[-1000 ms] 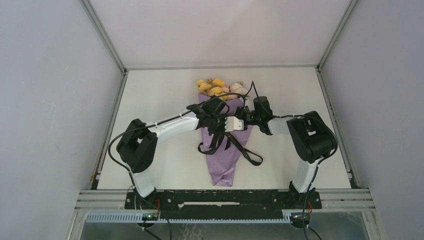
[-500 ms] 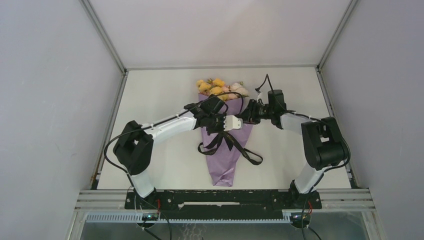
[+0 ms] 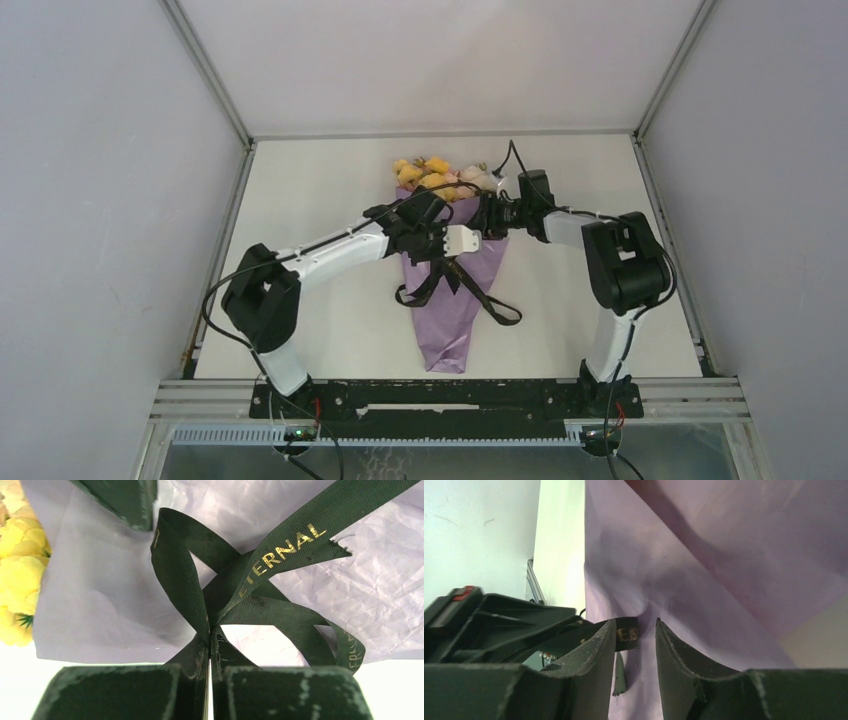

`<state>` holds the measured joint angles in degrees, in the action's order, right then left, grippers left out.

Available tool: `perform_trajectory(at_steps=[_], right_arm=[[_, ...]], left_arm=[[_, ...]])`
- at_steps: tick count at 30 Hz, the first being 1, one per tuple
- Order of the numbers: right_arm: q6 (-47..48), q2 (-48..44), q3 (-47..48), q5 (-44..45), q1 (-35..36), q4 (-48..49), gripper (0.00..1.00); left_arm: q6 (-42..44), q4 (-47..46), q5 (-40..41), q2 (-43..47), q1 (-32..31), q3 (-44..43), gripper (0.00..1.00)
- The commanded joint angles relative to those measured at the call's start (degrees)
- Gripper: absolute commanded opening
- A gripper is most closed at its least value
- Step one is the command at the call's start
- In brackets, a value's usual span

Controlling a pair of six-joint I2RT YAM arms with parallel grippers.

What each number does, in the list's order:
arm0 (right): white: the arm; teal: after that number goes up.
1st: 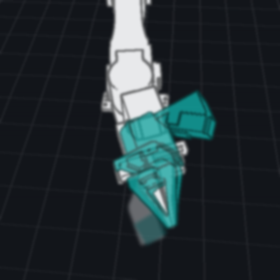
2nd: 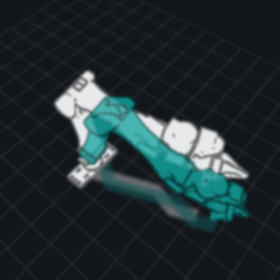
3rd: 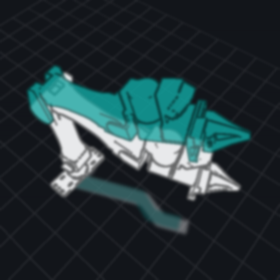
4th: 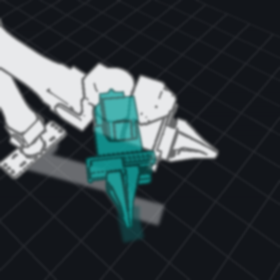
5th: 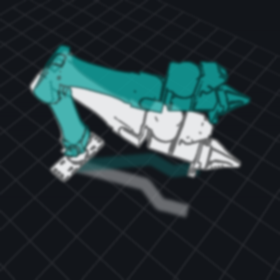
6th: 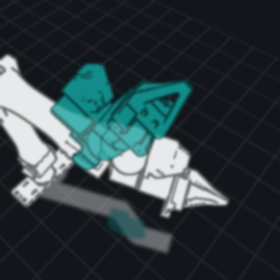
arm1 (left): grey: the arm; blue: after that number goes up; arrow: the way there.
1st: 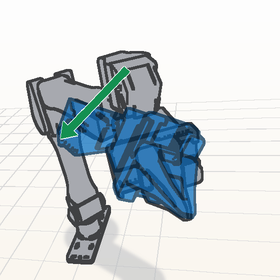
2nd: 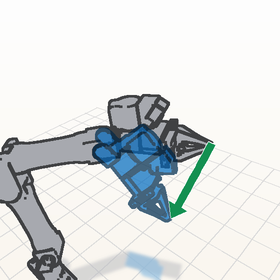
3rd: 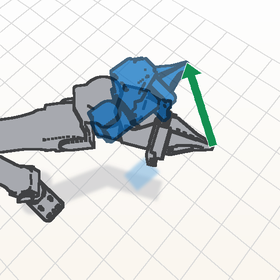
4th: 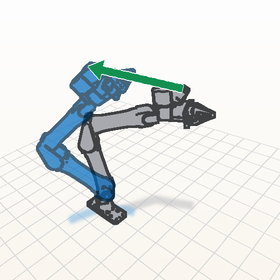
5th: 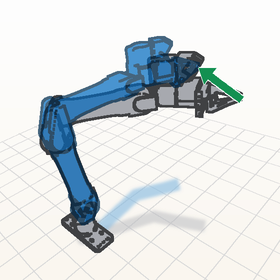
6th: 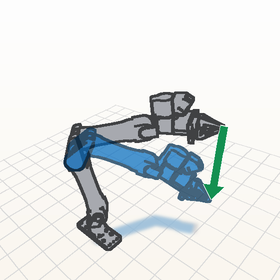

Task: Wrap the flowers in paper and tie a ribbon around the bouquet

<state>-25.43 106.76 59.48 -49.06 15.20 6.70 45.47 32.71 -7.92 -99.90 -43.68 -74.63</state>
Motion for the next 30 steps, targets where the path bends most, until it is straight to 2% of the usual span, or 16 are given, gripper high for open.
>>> perform_trajectory(at_steps=[1, 5, 8, 13, 18, 25, 30], right_arm=[[0.2, 3.6, 4.7, -3.1, 2.7, 4.0, 0.43], [0.2, 5.4, 5.3, -6.0, 3.8, 4.4, 0.31], [3.8, 6.2, 5.3, -9.3, 4.5, 0.2, 0.23], [12.7, 5.3, 4.5, -15.1, 7.0, -9.3, 0.18], [12.6, 1.9, -0.2, -13.4, 5.4, -9.2, 0.15], [8.8, -5.7, -5.4, -1.9, 1.5, -8.3, 0.18], [4.2, -17.1, -9.7, 16.0, 1.7, -6.4, 0.24]], left_arm=[[-1.8, -1.6, 3.5, 4.8, 0.3, -3.8, 0.00], [-2.9, -3.3, 8.4, 5.6, 0.6, -4.4, 0.00], [-4.1, -4.7, 13.0, 5.4, 0.6, -5.2, 0.00], [-4.5, -7.6, 19.3, 4.6, 0.6, -5.4, 0.00], [-4.1, -9.4, 22.7, 4.5, 0.6, -4.9, 0.00], [-3.3, -8.4, 19.9, 4.9, 0.6, -4.2, 0.00], [-4.3, -3.9, 18.8, 4.1, 0.6, -7.0, 0.00]])
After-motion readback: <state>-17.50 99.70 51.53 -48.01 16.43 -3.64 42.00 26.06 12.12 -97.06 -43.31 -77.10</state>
